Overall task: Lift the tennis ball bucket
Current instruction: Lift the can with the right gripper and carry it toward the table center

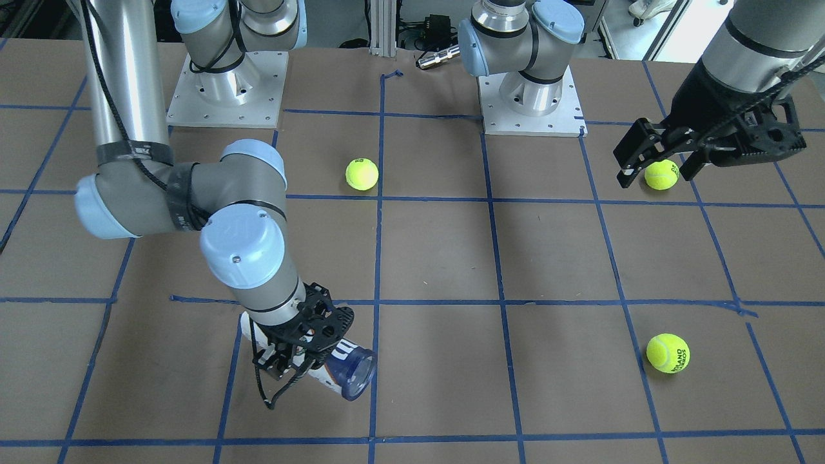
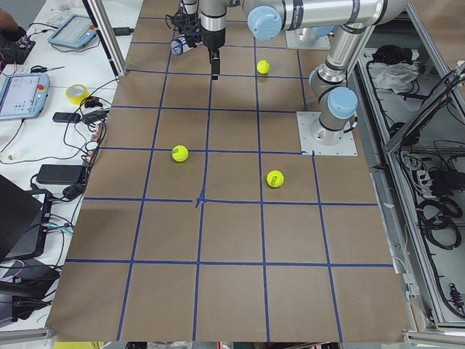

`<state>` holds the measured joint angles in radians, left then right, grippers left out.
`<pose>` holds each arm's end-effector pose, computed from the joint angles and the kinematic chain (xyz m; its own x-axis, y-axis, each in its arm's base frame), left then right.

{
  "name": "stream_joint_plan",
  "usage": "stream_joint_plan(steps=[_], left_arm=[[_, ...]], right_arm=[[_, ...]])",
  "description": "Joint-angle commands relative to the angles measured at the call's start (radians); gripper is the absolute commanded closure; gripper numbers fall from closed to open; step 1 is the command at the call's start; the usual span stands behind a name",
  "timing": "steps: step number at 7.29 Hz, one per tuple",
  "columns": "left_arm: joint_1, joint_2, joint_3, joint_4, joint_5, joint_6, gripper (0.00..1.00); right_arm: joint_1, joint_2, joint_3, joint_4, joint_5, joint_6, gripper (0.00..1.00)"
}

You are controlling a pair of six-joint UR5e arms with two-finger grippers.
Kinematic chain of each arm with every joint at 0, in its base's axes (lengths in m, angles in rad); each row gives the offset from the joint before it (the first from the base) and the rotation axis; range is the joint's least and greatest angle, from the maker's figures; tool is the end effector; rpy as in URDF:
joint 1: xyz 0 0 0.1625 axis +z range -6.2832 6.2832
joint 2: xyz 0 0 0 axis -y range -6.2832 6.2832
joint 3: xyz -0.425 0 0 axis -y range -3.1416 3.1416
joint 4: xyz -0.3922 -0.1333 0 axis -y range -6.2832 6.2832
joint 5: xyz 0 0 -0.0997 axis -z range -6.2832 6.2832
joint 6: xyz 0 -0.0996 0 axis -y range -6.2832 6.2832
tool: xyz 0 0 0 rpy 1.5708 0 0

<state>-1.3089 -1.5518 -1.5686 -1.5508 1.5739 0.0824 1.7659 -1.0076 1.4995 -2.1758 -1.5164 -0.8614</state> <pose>-0.0022 -0.5056 0.5003 -0.9839 -0.1787 -0.0065 -0.1783 0.9831 -0.0408 0.2685 -0.6430 0.2491 -0.4911 -0.8696 0.0504 -0.8678 0.4835 -0.1145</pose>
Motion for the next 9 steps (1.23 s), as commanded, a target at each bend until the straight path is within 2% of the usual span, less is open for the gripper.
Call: stream_joint_plan(steps=[1, 2, 3, 4, 5, 6, 7, 9], left_arm=[[0.063, -0.002, -0.001, -0.006, 0.006, 0.002, 0.00], [0.091, -0.002, -0.001, -0.003, -0.008, 0.002, 0.00], [0.105, -0.005, -0.002, -0.005, -0.008, 0.002, 0.00], [0.106, -0.005, -0.001, -0.005, -0.006, 0.002, 0.00], [0.105, -0.005, -0.001, -0.005, -0.006, 0.002, 0.00], [0.105, -0.010, -0.002, -0.008, -0.003, 0.002, 0.00], [0.105, -0.013, -0.002, -0.006, -0.011, 0.002, 0.00], [0.103, -0.013, -0.002, -0.006, -0.011, 0.002, 0.00]], right_arm=[[0.137, 0.033, 0.015, -0.044, -0.011, -0.063, 0.30], [0.197, 0.050, 0.015, -0.044, -0.078, -0.095, 0.31], [0.239, 0.047, 0.013, -0.047, -0.129, -0.158, 0.38], [0.272, 0.044, 0.008, -0.056, -0.133, -0.209, 0.38], [0.311, 0.052, 0.015, -0.141, -0.133, -0.299, 0.38], [0.313, 0.055, 0.016, -0.165, -0.137, -0.312, 0.40], [0.311, 0.058, 0.016, -0.167, -0.136, -0.311, 0.39], [0.310, 0.058, 0.019, -0.098, -0.139, -0.286, 0.35]])
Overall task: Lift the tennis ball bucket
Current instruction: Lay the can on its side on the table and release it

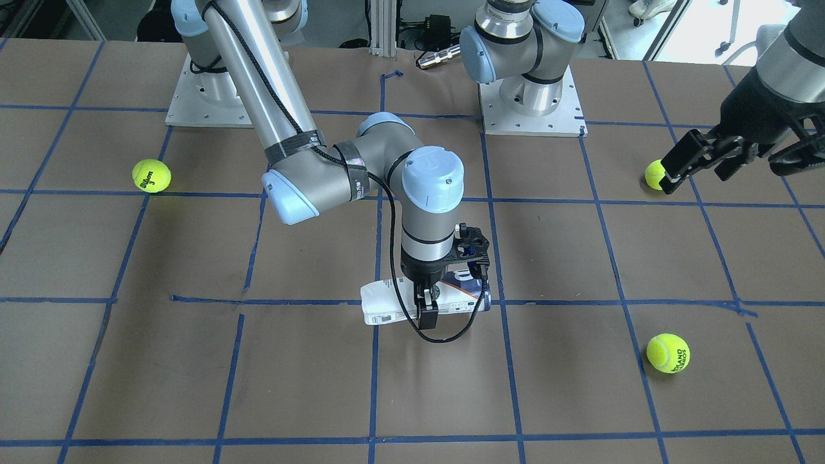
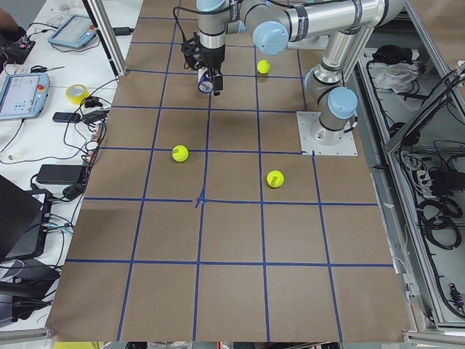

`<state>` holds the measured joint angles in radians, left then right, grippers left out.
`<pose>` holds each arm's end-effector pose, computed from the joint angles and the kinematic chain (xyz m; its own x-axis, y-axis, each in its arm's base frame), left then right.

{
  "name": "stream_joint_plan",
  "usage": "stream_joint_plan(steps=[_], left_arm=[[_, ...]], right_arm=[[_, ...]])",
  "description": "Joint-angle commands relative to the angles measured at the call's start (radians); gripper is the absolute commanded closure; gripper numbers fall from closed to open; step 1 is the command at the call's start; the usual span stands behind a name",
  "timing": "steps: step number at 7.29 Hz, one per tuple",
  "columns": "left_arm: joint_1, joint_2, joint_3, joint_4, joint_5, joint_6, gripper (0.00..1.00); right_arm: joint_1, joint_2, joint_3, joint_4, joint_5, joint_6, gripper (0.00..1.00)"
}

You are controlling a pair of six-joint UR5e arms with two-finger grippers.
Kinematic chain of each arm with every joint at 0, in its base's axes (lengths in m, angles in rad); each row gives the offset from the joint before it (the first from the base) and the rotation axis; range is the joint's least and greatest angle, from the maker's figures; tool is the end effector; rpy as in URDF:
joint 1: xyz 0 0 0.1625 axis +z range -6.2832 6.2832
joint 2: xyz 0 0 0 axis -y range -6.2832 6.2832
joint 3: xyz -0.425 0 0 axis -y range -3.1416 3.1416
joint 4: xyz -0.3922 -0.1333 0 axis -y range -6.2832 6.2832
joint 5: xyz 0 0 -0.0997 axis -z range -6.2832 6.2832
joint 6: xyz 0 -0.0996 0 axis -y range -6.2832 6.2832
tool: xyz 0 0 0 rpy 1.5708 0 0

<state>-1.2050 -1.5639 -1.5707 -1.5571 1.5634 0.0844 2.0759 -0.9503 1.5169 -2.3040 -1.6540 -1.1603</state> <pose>0.0505 -0.5065 0.4927 -0.9607 -0.2776 0.0056 -0.2776 0.9605 -0.0212 0.4447 -0.5458 0.2164 0.0869 -0.9789 0.1848 -0.9962 -0.0867 0.0090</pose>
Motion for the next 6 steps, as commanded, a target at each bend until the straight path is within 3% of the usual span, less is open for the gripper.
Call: stream_joint_plan(steps=[1, 2, 3, 6], left_arm=[[-0.001, -0.001, 0.001, -0.001, 0.004, 0.000, 0.00], [-0.001, -0.002, 0.001, 0.000, 0.003, 0.000, 0.00], [-0.001, -0.002, 0.001, 0.000, 0.003, 0.000, 0.00], [-0.001, -0.002, 0.001, 0.000, 0.001, 0.000, 0.00]], right_arm=[[0.000, 0.004, 0.002, 0.031, -0.007, 0.092, 0.30], [0.000, 0.011, 0.002, 0.029, -0.007, 0.103, 0.25], [0.000, 0.022, 0.008, 0.031, -0.007, 0.115, 0.00], [0.001, 0.028, 0.016, 0.018, -0.006, 0.143, 0.00]])
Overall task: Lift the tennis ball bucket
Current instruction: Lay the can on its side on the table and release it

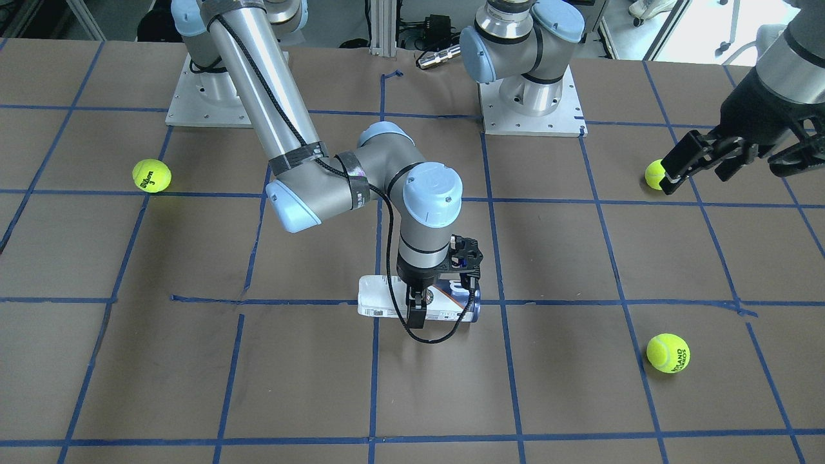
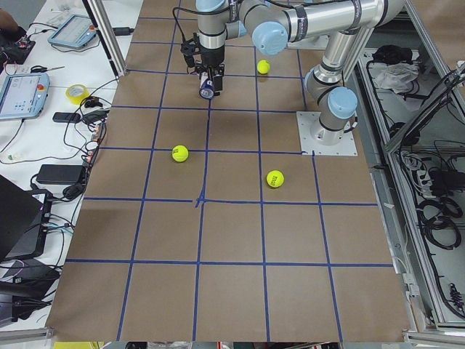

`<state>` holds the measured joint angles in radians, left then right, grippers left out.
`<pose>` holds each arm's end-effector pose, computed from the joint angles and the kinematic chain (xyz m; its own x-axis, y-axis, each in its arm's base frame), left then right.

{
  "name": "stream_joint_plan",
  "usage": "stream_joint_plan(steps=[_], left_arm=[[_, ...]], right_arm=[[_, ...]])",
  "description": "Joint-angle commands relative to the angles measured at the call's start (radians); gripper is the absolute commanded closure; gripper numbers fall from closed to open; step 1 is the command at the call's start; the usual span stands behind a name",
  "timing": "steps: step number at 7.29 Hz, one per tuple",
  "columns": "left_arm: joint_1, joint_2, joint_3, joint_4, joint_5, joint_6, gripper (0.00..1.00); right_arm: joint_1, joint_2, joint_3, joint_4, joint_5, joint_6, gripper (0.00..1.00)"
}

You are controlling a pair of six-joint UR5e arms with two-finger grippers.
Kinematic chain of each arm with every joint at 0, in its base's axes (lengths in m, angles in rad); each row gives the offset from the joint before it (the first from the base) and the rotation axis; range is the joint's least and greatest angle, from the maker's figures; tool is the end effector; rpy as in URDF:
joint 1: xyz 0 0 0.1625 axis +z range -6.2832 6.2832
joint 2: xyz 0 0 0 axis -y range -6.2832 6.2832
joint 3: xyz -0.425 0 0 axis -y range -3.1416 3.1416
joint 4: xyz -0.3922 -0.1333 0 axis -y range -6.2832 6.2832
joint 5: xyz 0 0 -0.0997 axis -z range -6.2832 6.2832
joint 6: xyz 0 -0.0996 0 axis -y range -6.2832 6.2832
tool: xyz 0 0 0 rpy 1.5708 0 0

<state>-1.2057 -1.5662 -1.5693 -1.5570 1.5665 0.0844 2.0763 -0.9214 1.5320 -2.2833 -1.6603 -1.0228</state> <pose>0.0507 -0.5072 0.4923 -0.9609 -0.2770 0.0026 -0.2770 0.9607 -0.0202 0.4418 -0.5414 0.1876 -0.0451 -0.9901 0.1332 -0.9986 0.0486 0.0229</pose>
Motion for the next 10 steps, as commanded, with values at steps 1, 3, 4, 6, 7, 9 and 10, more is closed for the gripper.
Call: stream_joint_plan(steps=[1, 3, 4, 6, 7, 9, 10], left_arm=[[0.002, 0.000, 0.000, 0.000, 0.000, 0.000, 0.00], [0.000, 0.000, 0.000, -0.005, -0.005, 0.000, 0.00], [-0.011, -0.005, 0.000, -0.003, -0.008, 0.018, 0.00], [-0.011, -0.043, -0.027, 0.011, -0.128, 0.032, 0.00], [-0.011, -0.067, -0.050, 0.058, -0.245, 0.061, 0.00], [-0.021, -0.136, -0.125, 0.209, -0.394, 0.150, 0.00], [-0.032, -0.171, -0.159, 0.266, -0.480, 0.162, 0.00]], right_arm=[[0.001, -0.005, -0.004, -0.002, 0.005, 0.010, 0.00], [-0.018, -0.097, -0.001, 0.039, 0.019, 0.010, 0.00], [-0.037, -0.153, -0.012, 0.130, 0.030, 0.018, 0.00], [-0.147, -0.230, -0.007, 0.166, 0.088, 0.068, 0.00], [-0.216, -0.259, -0.009, 0.169, 0.091, 0.152, 0.00], [-0.341, -0.301, -0.013, 0.198, 0.175, 0.208, 0.00], [-0.388, -0.344, -0.015, 0.273, 0.186, 0.292, 0.00]])
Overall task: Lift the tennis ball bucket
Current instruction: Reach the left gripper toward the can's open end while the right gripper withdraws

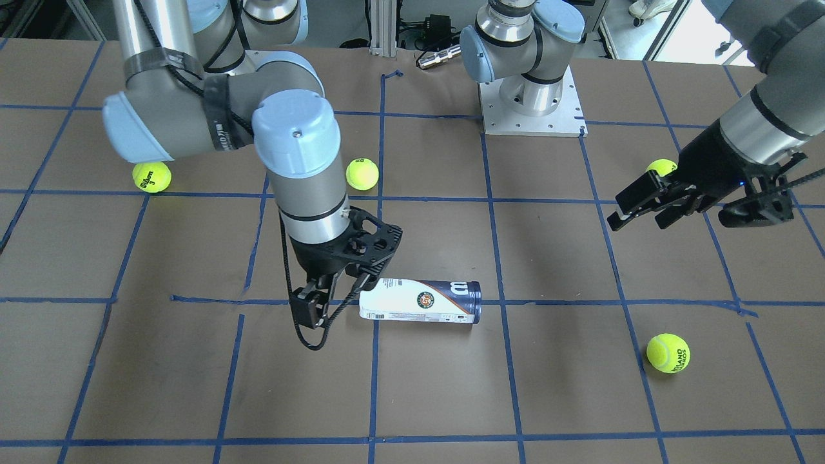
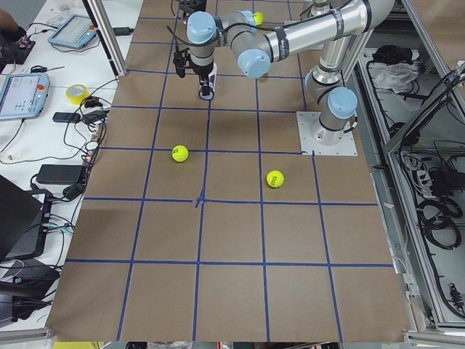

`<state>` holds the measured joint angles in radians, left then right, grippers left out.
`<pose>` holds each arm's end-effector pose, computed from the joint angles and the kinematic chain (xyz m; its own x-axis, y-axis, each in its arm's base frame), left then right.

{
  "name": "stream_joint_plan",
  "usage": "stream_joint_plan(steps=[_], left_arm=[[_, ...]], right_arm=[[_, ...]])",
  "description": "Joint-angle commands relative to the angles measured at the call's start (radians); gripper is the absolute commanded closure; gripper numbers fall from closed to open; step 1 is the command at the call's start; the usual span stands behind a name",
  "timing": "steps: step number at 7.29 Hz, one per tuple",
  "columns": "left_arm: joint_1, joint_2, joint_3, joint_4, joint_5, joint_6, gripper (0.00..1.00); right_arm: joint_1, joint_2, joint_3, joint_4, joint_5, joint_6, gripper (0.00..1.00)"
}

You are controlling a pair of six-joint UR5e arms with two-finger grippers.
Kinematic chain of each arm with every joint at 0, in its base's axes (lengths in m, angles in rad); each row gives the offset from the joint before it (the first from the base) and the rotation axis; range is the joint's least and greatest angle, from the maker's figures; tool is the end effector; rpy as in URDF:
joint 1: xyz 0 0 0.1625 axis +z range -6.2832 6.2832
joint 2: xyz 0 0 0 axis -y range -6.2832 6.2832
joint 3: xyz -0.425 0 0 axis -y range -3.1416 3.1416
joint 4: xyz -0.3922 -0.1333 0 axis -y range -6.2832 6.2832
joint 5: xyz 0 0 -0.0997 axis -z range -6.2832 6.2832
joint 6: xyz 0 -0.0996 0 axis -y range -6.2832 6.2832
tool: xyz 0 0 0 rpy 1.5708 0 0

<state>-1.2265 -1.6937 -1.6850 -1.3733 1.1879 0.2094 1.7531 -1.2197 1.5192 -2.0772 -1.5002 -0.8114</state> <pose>0.0181 -0.5558 0.3959 -0.9193 -0.1244 0.3734 -0.1494 0.9880 -0.0389 0.2538 -0.6029 0.3691 -0.5449 -0.8323 0.1015 -0.8317 0.5211 -0.1915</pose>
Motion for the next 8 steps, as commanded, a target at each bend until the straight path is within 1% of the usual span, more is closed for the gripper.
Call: stream_joint_plan(steps=[1, 2, 3, 4, 5, 6, 7, 8], left_arm=[[-0.018, -0.087, -0.064, 0.092, -0.172, 0.038, 0.00], [-0.019, -0.130, -0.067, 0.094, -0.248, 0.038, 0.00], [-0.033, -0.164, -0.068, 0.098, -0.295, 0.051, 0.00], [-0.036, -0.213, -0.070, 0.106, -0.348, 0.140, 0.00], [-0.036, -0.260, -0.070, 0.106, -0.387, 0.218, 0.00], [-0.045, -0.291, -0.071, 0.106, -0.395, 0.247, 0.00], [-0.068, -0.319, -0.073, 0.108, -0.442, 0.283, 0.00], [-0.077, -0.346, -0.082, 0.106, -0.515, 0.315, 0.00]], right_arm=[[-0.085, -0.087, -0.002, 0.127, 0.025, 0.145, 0.00], [-0.110, -0.149, -0.004, 0.182, 0.025, 0.257, 0.00], [-0.139, -0.206, -0.002, 0.269, 0.017, 0.402, 0.00], [-0.142, -0.222, -0.002, 0.360, 0.009, 0.520, 0.00], [-0.152, -0.239, -0.002, 0.429, -0.015, 0.543, 0.00], [-0.168, -0.271, 0.001, 0.495, -0.055, 0.595, 0.00], [-0.185, -0.276, 0.001, 0.515, -0.057, 0.612, 0.00], [-0.190, -0.277, 0.001, 0.519, -0.057, 0.612, 0.00]])
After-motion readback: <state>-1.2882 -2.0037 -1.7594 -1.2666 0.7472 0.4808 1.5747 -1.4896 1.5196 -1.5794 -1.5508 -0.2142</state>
